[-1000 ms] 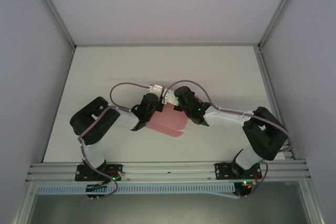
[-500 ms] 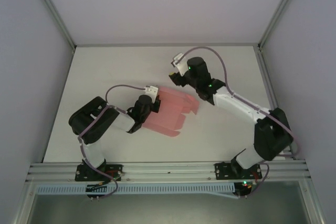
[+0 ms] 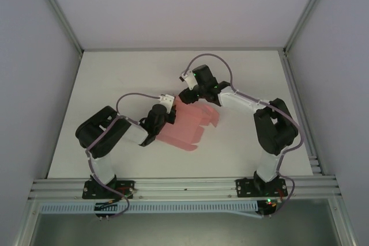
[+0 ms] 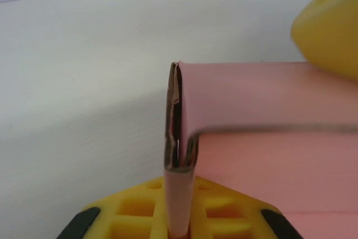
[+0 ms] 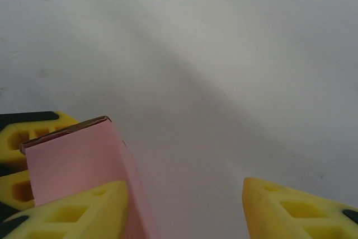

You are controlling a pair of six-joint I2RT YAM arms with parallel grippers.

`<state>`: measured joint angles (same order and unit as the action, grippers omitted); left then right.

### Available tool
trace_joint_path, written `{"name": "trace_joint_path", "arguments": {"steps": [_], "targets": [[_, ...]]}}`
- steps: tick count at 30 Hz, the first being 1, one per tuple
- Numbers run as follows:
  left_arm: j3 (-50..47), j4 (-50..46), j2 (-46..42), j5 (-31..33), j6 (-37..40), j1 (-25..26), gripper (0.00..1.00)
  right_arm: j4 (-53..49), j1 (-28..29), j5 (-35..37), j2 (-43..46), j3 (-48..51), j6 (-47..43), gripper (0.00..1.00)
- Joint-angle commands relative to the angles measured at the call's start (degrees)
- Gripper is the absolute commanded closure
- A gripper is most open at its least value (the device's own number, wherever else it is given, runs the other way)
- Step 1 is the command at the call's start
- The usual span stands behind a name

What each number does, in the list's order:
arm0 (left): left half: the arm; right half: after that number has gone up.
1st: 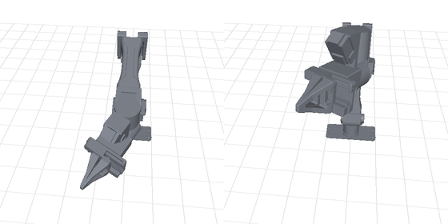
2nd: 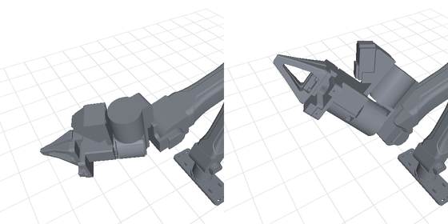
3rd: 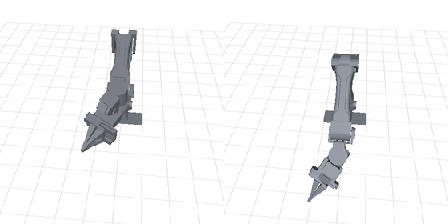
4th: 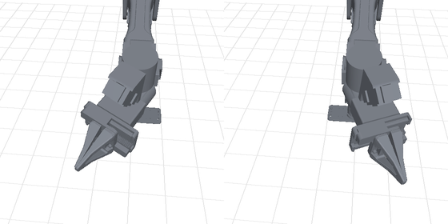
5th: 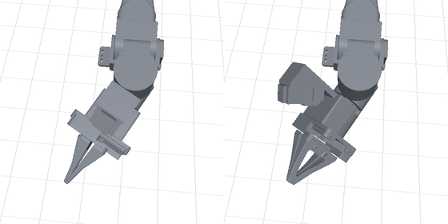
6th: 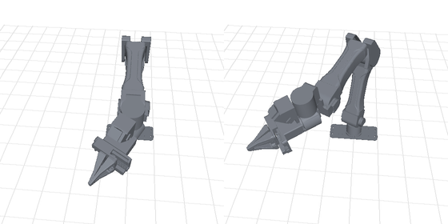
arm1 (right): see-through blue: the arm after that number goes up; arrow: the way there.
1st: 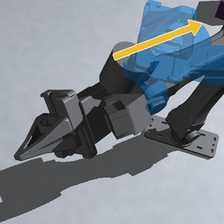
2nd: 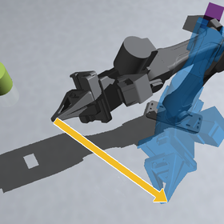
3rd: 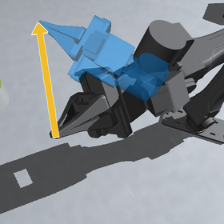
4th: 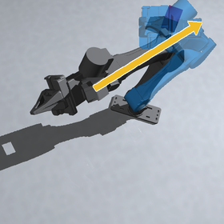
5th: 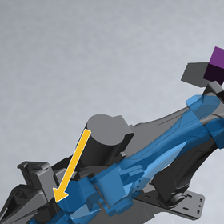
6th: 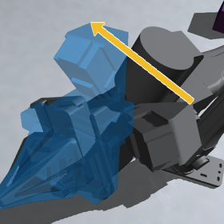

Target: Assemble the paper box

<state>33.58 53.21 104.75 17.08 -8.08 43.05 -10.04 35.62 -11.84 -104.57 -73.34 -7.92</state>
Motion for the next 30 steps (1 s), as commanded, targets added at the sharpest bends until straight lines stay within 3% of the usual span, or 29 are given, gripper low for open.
{"name": "trace_joint_path", "arguments": {"steps": [1,8,11,14,17,19,24,30], "targets": [[-0.1,-2.1,-0.2,-1.8,1.6,0.0,0.84,-5.1,0.5,-1.3,-3.4,0.7,-1.2,0.44],[0.9,-3.5,0.3,-1.5,1.5,-0.1,0.85,-8.2,0.8,0.9,-3.8,1.9,-4.7,0.45],[1.9,-4.5,-0.1,-0.1,0.9,-0.1,1.0,-7.0,0.7,3.3,-1.9,1.6,-3.5,0.43],[3.5,-8.1,-1.7,2.4,-0.7,-0.1,1.0,-2.4,0.6,7.5,3.3,2.0,0.4,0.38],[5.2,-14.3,-4.8,5.1,-3.4,-0.1,1.0,3.0,0.4,12.1,11.1,4.5,4.7,0.25],[5.6,-17.9,-7.5,6.0,-4.9,0.0,1.0,5.7,0.1,16.6,16.9,7.6,7.7,0.01],[8.2,-28.5,-11.8,9.0,-9.8,0.0,1.0,4.0,-2.4,20.6,26.8,15.3,8.0,0.0],[8.9,-31.9,-14.1,8.6,-12.0,0.2,1.0,-0.1,-4.1,19.8,27.6,17.5,7.7,0.0]]}}
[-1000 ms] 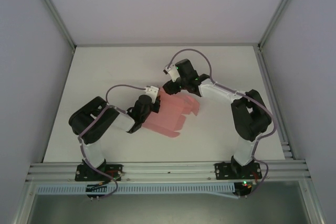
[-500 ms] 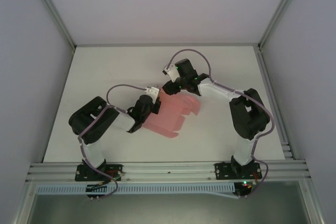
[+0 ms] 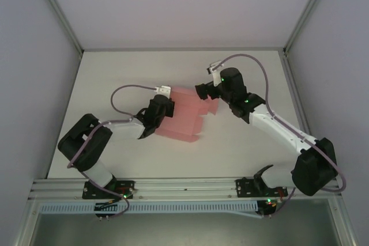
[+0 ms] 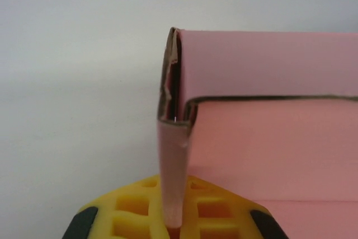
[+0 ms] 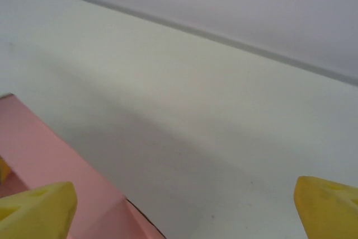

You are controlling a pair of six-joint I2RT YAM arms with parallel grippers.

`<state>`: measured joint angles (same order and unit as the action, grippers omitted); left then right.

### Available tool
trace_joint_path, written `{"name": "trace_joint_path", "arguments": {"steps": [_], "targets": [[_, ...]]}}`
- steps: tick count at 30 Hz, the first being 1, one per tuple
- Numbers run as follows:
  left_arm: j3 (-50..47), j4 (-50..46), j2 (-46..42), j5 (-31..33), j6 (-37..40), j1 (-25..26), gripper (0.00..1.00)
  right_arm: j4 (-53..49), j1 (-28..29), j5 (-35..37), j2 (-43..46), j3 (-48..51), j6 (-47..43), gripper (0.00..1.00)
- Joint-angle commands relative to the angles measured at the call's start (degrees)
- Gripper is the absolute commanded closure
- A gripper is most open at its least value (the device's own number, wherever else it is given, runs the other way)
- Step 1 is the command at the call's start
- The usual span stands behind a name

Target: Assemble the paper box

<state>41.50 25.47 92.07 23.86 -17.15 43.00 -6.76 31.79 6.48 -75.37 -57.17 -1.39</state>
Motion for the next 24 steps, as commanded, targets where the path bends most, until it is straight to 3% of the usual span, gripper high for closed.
{"name": "trace_joint_path", "arguments": {"steps": [1,6,10,19,24], "targets": [[1.4,-5.0,-1.5,1.7,-3.2,0.2,1.0,-4.4,-0.4,1.5,-2.2,1.1,1.0,0.0],[1.1,-5.7,-3.2,1.1,-4.4,0.5,1.0,-4.6,-0.6,2.1,-5.5,1.6,0.6,0.0],[1.2,-5.8,-4.3,0.8,-4.6,0.5,1.0,-2.8,-0.5,-4.6,-7.9,2.2,0.2,0.0],[1.6,-5.3,-4.7,-2.9,-6.2,0.7,1.0,16.6,-0.6,-16.3,-7.7,7.9,6.8,0.0],[1.7,-6.6,-5.9,-4.1,-8.9,0.8,1.0,29.0,-0.7,-13.8,-3.3,13.4,18.3,0.0]]}}
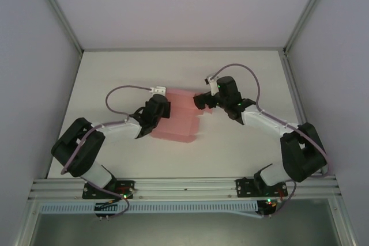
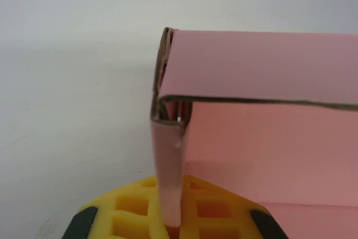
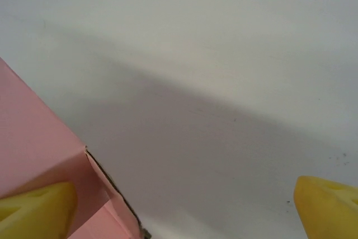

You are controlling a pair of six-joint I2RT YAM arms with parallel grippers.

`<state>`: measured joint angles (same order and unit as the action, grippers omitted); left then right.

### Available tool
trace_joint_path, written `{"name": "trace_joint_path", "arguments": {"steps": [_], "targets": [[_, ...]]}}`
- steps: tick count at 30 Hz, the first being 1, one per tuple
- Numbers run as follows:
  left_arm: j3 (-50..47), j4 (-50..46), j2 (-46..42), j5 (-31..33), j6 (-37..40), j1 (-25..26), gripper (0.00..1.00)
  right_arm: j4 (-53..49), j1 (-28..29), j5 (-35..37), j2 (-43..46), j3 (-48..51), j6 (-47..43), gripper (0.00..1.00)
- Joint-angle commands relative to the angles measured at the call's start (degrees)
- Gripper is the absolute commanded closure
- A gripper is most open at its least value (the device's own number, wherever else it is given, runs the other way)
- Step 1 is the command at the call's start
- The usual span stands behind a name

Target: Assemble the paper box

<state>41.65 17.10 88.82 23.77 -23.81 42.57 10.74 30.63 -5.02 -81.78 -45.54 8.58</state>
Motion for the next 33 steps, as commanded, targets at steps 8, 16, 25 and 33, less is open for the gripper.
{"name": "trace_joint_path", "arguments": {"steps": [8,16,25,33], "targets": [[1.8,-0.6,-5.2,-1.9,-3.5,1.0,1.0,-5.1,0.2,8.4,14.3,2.4,4.4,0.0],[2.6,-2.6,-5.4,1.0,-4.0,0.9,1.0,-22.2,-0.1,11.6,22.0,7.6,3.0,0.0],[2.7,-2.5,-5.4,0.8,-4.0,0.8,1.0,-15.8,-0.1,10.8,20.4,14.5,7.1,0.0],[1.2,-0.6,-5.9,-1.3,-3.1,0.9,1.0,-7.8,-0.1,13.5,13.3,9.8,4.0,0.0]]}}
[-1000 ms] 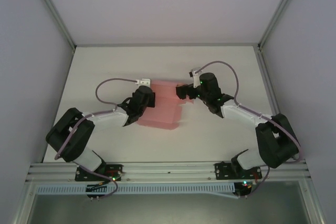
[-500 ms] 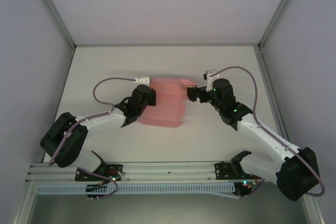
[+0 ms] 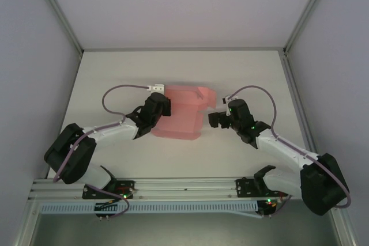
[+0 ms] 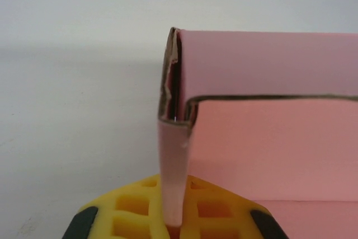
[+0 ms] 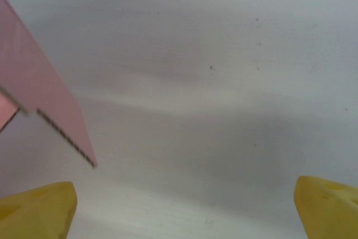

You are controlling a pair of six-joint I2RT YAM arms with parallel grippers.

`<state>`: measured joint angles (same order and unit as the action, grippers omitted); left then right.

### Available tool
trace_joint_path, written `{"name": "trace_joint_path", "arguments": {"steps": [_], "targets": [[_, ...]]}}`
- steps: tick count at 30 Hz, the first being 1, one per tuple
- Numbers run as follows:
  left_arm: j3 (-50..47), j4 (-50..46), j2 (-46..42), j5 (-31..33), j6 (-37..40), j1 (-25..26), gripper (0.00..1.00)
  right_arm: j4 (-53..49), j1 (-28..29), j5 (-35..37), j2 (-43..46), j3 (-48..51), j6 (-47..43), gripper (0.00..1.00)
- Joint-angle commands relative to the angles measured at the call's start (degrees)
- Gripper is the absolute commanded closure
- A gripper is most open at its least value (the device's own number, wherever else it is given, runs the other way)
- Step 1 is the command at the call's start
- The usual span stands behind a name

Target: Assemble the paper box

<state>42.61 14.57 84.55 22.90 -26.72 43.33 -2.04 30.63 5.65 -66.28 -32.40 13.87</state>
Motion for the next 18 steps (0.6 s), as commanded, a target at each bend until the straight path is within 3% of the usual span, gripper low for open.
{"name": "trace_joint_path", "arguments": {"steps": [1,4,11,18], "targets": [[0.2,2.0,-1.6,-0.6,-0.1,0.2,1.0,4.7,-0.1,3.2,-3.3,-4.5,-2.1,0.0],[0.1,2.2,-1.6,-1.0,0.0,0.1,1.0,4.2,-0.1,2.8,-6.1,-8.2,-2.8,0.0],[0.9,2.3,-0.6,-1.7,-1.5,0.3,1.0,11.7,0.5,-9.3,-9.8,-8.8,-2.3,0.0],[1.7,2.1,-0.8,-3.2,-2.7,0.3,1.0,13.4,5.9,-4.0,-15.5,-10.6,-3.3,0.0]]}}
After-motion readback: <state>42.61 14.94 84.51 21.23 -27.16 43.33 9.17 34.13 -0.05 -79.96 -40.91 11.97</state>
